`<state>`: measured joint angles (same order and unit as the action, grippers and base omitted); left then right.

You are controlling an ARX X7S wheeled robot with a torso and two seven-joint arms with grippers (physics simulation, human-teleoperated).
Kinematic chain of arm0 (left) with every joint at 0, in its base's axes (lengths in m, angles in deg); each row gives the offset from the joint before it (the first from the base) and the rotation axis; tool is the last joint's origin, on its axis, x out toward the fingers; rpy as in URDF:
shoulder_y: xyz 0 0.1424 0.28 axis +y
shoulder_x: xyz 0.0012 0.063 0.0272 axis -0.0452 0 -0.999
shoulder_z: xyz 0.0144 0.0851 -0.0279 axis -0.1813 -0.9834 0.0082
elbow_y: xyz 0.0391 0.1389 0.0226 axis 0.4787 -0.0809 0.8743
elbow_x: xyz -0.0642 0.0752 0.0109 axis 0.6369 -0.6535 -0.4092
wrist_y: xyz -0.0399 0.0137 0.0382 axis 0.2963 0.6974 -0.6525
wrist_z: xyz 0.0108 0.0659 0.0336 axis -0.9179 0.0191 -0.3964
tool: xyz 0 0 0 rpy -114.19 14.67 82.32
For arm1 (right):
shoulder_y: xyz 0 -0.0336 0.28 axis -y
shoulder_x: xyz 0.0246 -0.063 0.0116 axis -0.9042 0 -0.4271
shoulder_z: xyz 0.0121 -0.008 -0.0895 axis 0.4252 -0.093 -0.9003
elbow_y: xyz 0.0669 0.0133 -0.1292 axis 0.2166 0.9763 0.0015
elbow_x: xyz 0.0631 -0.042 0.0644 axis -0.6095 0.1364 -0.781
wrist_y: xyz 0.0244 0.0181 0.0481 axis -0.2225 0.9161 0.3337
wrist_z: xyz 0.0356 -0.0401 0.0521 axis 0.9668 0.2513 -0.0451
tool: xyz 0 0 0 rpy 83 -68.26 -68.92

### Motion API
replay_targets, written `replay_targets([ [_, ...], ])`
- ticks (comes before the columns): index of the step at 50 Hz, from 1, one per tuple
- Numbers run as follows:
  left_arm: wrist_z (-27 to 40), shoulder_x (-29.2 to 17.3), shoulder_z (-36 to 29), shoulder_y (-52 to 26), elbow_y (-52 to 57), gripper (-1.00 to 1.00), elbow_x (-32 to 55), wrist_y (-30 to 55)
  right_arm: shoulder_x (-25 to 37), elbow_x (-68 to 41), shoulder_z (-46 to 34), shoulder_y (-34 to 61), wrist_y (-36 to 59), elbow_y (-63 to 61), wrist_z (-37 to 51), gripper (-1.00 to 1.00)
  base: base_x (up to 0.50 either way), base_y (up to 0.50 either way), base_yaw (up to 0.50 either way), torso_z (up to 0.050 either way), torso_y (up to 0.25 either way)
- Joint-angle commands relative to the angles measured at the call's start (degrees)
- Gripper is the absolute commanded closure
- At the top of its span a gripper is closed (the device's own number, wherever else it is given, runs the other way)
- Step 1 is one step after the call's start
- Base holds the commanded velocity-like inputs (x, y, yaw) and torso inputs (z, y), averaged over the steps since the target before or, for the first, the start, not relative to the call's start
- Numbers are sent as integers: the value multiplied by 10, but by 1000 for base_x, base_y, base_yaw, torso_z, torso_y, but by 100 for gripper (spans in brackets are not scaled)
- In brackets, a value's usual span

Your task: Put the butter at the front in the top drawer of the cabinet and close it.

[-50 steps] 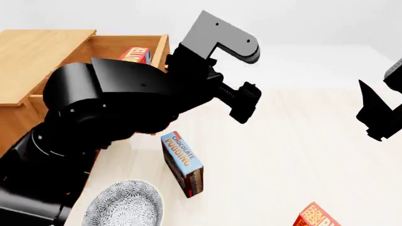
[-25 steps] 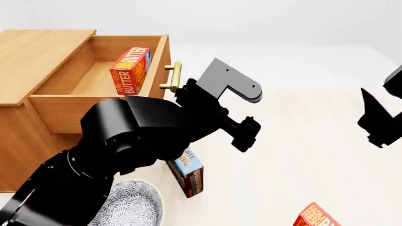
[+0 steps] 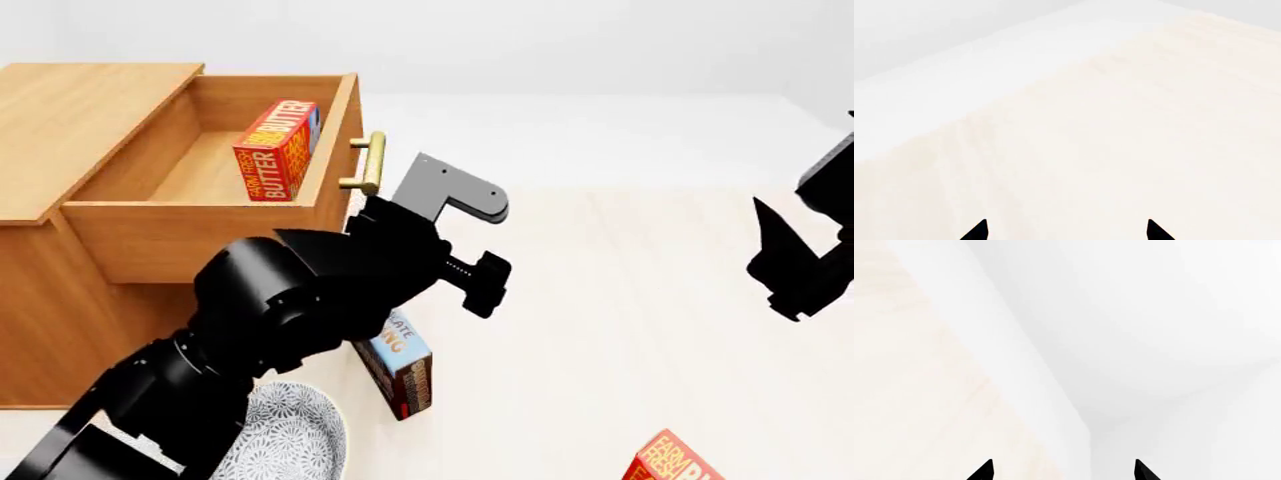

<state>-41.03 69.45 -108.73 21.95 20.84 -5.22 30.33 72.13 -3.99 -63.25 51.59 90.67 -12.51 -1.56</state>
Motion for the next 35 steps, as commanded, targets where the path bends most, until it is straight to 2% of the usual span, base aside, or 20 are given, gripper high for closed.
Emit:
replay_targets([
  [1,-10,-5,-6,8,-49,-100,-26,-34,-7,0,-2,-4,1,2,0,-100,0,0,0,0,0],
  [23,-60,-42,-5,-2,-134,-100,-57,-88,-31,11,-11,-5,9,8,-6,-100,0,0,0,0,0],
  [35,-79,-79,4,-9,-149,-100,-57,-95,-42,18,-16,-6,11,12,-9,-100,0,0,0,0,0],
])
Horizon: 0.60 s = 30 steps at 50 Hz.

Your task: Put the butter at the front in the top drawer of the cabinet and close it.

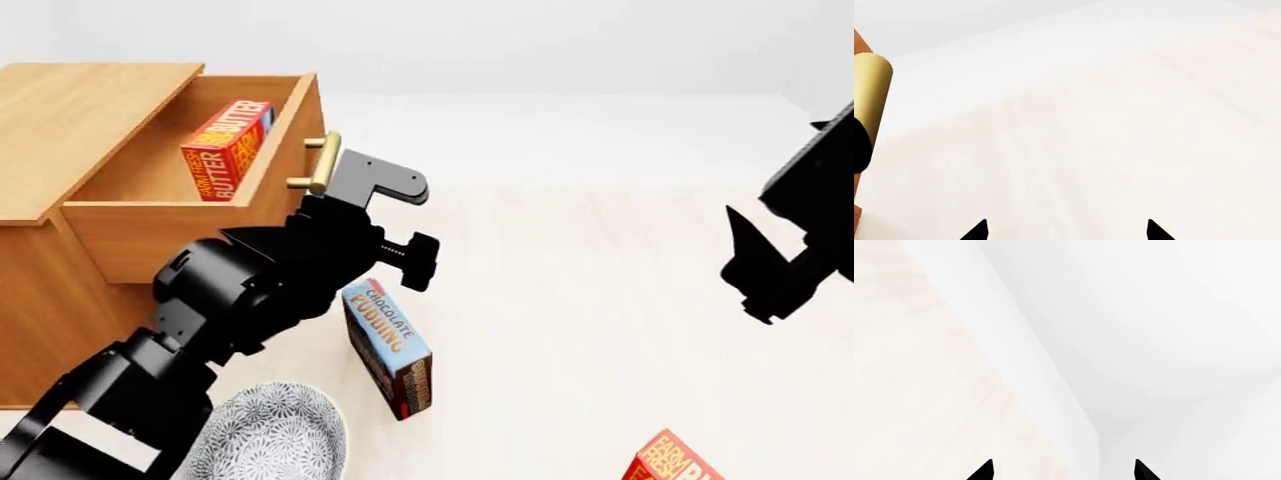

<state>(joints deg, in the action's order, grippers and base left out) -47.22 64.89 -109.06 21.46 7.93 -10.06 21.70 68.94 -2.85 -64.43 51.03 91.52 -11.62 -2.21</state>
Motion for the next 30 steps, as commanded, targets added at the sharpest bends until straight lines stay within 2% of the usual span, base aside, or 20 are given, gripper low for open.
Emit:
replay_targets([
  [1,-20,-37,8,-4,-20,-100,-8,-9,-10,6,-3,1,3,3,-3,-100,0,0,0,0,0],
  [30,-56,-115,36,-10,-88,-100,-12,-37,-30,20,-14,-1,2,15,-9,-100,1,0,0,0,0],
])
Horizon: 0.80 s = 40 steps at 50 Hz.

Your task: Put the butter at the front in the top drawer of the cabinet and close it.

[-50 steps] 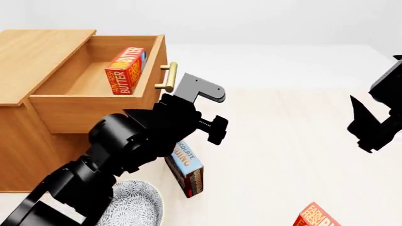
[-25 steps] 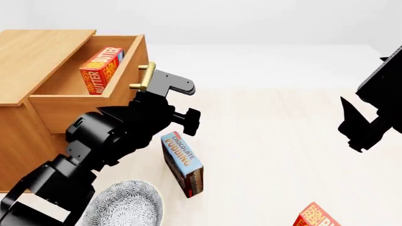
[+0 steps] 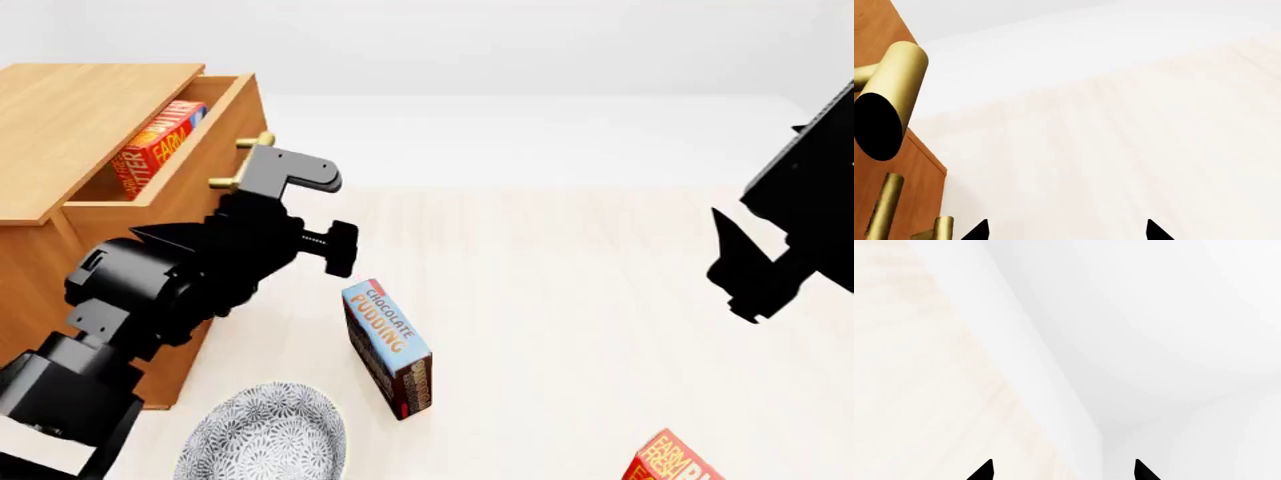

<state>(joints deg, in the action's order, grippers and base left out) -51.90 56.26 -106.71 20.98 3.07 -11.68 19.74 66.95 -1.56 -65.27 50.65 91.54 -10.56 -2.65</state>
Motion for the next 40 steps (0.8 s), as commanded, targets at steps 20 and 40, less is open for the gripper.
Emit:
replay_targets([
  [20,-14,-87,33,-3,-68,-100,3,-28,-20,12,-8,7,8,5,-8,-100,0,0,0,0,0],
  [40,32,-178,71,67,86,-100,45,-25,-30,7,-6,-3,4,8,4,-100,0,0,0,0,0],
])
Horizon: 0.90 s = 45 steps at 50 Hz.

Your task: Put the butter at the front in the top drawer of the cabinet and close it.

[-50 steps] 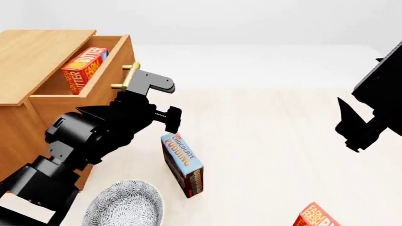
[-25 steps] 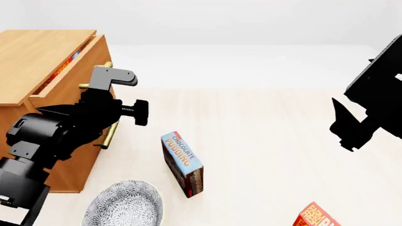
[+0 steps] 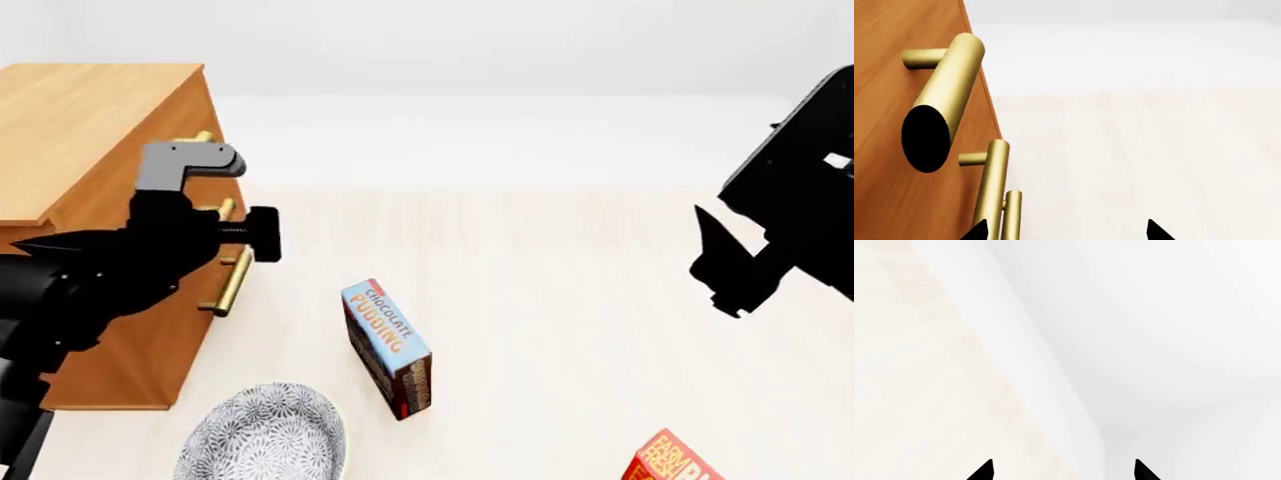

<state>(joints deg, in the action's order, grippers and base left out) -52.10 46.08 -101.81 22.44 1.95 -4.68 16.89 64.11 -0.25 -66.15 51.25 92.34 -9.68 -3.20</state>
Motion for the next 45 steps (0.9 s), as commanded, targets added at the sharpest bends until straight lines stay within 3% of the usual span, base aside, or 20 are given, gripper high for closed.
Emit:
replay_targets([
  [1,42,-91,28,71,138,-100,-17,-2,0,-9,5,-12,-5,-2,12,-100,0,0,0,0,0],
  [12,96,-204,68,225,433,-100,40,-67,-14,-53,34,-38,-6,-13,65,-100,0,0,0,0,0],
  [17,115,-237,87,276,527,-100,65,-100,-44,-132,93,-62,19,-10,151,-100,0,0,0,0,0],
  [29,144,-336,137,385,678,-100,69,-196,-74,-394,241,-132,33,-35,364,-100,0,0,0,0,0],
  [38,168,-433,187,490,736,-100,63,-311,-54,-527,268,-123,48,-91,448,-100,0,0,0,0,0],
  [45,207,-544,196,591,767,-100,38,-459,-49,-638,264,-98,51,-136,527,-100,0,0,0,0,0],
])
